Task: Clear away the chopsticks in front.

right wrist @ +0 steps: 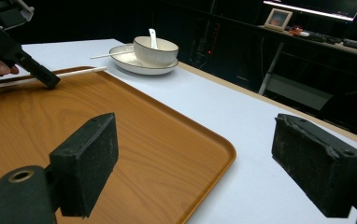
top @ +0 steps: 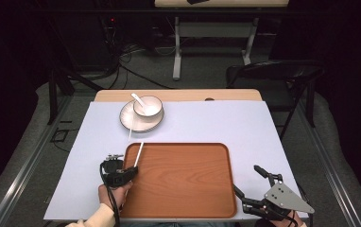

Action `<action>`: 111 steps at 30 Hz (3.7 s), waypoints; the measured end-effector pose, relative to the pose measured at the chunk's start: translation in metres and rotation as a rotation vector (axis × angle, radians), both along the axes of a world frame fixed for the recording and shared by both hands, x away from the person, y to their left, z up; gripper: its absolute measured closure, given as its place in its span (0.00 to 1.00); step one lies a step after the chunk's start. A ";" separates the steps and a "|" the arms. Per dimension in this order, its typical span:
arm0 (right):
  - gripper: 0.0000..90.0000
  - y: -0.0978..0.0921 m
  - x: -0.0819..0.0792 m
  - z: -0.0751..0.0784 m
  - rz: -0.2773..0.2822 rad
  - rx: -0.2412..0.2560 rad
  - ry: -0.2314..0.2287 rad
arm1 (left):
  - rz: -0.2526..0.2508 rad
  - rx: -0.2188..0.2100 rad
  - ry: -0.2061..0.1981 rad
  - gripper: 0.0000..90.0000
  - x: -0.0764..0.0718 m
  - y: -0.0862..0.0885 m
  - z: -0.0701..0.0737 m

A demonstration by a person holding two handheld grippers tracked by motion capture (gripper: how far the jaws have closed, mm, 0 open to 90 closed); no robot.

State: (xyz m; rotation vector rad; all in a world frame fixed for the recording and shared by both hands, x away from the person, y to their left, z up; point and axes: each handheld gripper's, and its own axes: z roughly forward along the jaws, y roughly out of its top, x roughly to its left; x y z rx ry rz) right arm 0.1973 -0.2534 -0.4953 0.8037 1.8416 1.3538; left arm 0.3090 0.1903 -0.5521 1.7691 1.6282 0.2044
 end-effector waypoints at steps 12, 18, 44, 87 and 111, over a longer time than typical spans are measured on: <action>0.16 0.000 0.000 0.000 -0.001 0.001 0.002 | -0.027 0.012 -0.011 0.86 0.000 -0.002 0.001; 0.16 0.000 0.000 0.000 0.001 0.002 0.002 | -0.067 0.021 -0.052 0.58 0.001 -0.003 0.013; 0.16 -0.001 0.000 0.000 0.014 0.004 0.001 | -0.166 0.160 -0.155 0.09 0.108 0.049 0.071; 0.16 0.000 0.001 0.000 0.008 0.009 0.005 | -0.080 0.224 -0.008 0.72 0.230 0.035 0.036; 0.16 -0.001 0.001 0.000 0.004 0.013 0.004 | -0.023 0.223 0.020 0.94 0.238 0.042 0.032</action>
